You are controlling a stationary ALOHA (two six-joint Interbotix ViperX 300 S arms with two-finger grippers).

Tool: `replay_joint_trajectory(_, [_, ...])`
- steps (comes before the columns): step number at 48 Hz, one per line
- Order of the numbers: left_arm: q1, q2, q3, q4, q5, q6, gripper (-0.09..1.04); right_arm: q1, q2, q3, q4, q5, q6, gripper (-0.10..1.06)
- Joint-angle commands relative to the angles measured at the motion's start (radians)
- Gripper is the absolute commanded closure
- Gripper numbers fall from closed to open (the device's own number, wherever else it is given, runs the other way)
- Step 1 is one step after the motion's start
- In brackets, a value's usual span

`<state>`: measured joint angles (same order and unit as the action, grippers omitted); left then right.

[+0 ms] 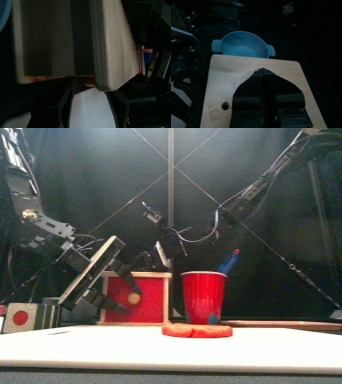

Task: Get the cutter from the drawer then cut the dough then place the extra dough in the bowl
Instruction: Open the drawer

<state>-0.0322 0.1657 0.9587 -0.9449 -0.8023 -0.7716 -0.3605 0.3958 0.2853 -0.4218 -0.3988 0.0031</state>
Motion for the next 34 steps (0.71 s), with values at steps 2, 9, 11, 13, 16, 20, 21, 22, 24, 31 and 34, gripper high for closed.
replay_joint_trajectory(2, [0.017,-0.006,-0.015,0.02,-0.009,0.003,0.15,0.002,-0.008,-0.008,0.002,0.005,0.003,1.01])
replay_joint_trajectory(9, [0.02,-0.005,-0.018,0.023,-0.009,0.003,0.15,0.003,-0.005,-0.009,0.003,0.005,0.003,1.01])
replay_joint_trajectory(11, [0.018,-0.002,-0.02,0.023,-0.009,0.003,0.15,0.005,-0.005,-0.009,0.003,0.006,0.003,1.01])
replay_joint_trajectory(13, [0.018,0.002,-0.021,0.023,-0.006,0.003,0.15,0.005,-0.005,-0.009,0.003,0.006,0.003,1.01])
replay_joint_trajectory(16, [0.018,0.006,-0.023,0.023,-0.006,0.003,0.16,0.003,-0.005,-0.009,0.003,0.006,0.003,1.01])
replay_joint_trajectory(20, [0.018,0.015,-0.029,0.026,-0.006,0.003,0.18,0.003,-0.005,-0.009,0.006,0.005,0.003,1.01])
replay_joint_trajectory(21, [0.018,0.015,-0.029,0.026,-0.006,0.003,0.19,0.003,-0.005,-0.009,0.008,0.006,0.003,1.01])
replay_joint_trajectory(22, [0.018,0.017,-0.031,0.029,-0.006,0.003,0.2,0.003,-0.005,-0.009,0.006,0.006,0.003,1.01])
replay_joint_trajectory(24, [0.018,0.017,-0.031,0.032,-0.006,0.003,0.21,0.003,-0.005,-0.009,0.008,0.006,0.003,1.01])
replay_joint_trajectory(31, [0.018,0.012,-0.028,0.034,-0.002,0.003,0.24,0.003,-0.005,-0.008,0.009,0.005,0.003,1.01])
replay_joint_trajectory(34, [0.012,0.009,-0.025,0.034,-0.002,0.002,0.24,0.003,-0.006,-0.009,0.009,0.006,0.003,1.01])
